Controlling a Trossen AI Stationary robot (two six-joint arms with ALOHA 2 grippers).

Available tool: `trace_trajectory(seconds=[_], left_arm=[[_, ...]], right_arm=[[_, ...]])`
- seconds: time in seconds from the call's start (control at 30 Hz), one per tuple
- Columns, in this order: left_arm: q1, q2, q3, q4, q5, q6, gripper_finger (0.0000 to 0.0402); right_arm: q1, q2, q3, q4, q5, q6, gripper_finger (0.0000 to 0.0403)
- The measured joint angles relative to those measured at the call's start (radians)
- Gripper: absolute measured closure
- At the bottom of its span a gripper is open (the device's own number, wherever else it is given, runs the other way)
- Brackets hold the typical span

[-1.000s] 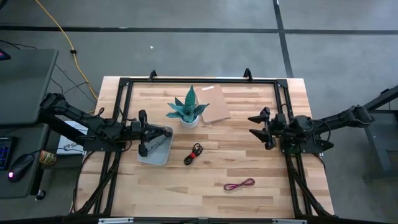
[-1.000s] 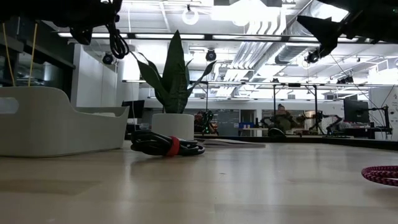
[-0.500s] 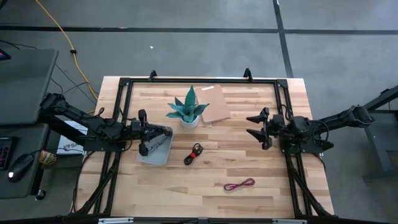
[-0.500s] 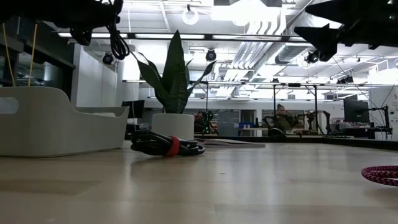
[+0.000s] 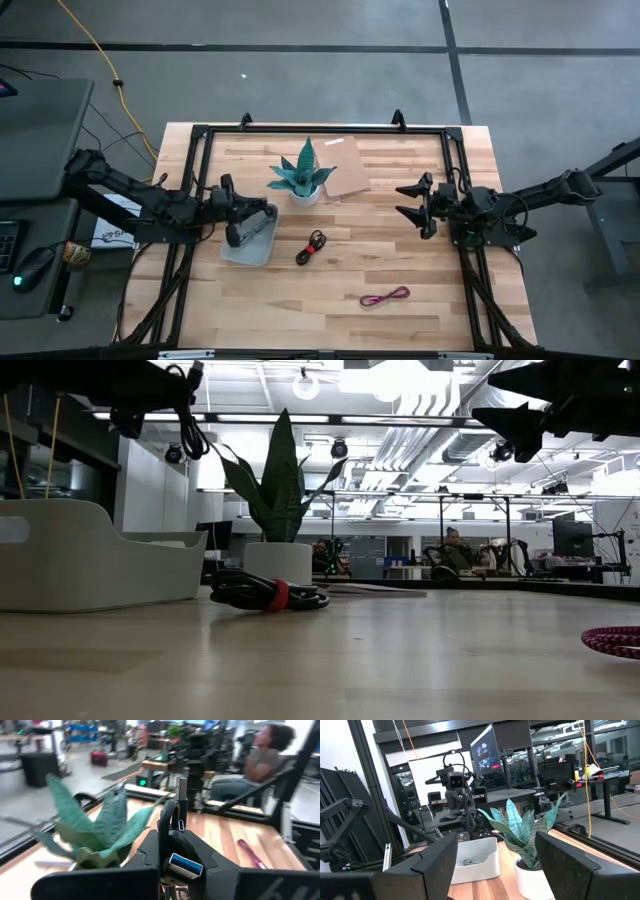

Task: Pick and place USB-C Cables
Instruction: Put the top black charger cable into the bin

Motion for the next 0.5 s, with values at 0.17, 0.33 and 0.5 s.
trace_trajectory(seconds=[0.17, 0.33, 0.5], left_arm=[[-0.038, 0.072, 0.125, -0.250, -0.055, -0.132, 0.0385], [-0.098, 0.228, 0.281, -0.581, -0.124, -0.355, 0.0387], [-0.115, 0.426, 0.424, -0.932, -0.071, -0.677, 0.0388]], right_arm=[[0.000, 0.000, 0.000, -0.003, 0.000, 0.000, 0.0144], [0.000, 0.000, 0.000, -0.007, 0.000, 0.000, 0.0144], [0.000, 0.000, 0.000, -0.010, 0.000, 0.000, 0.0144]])
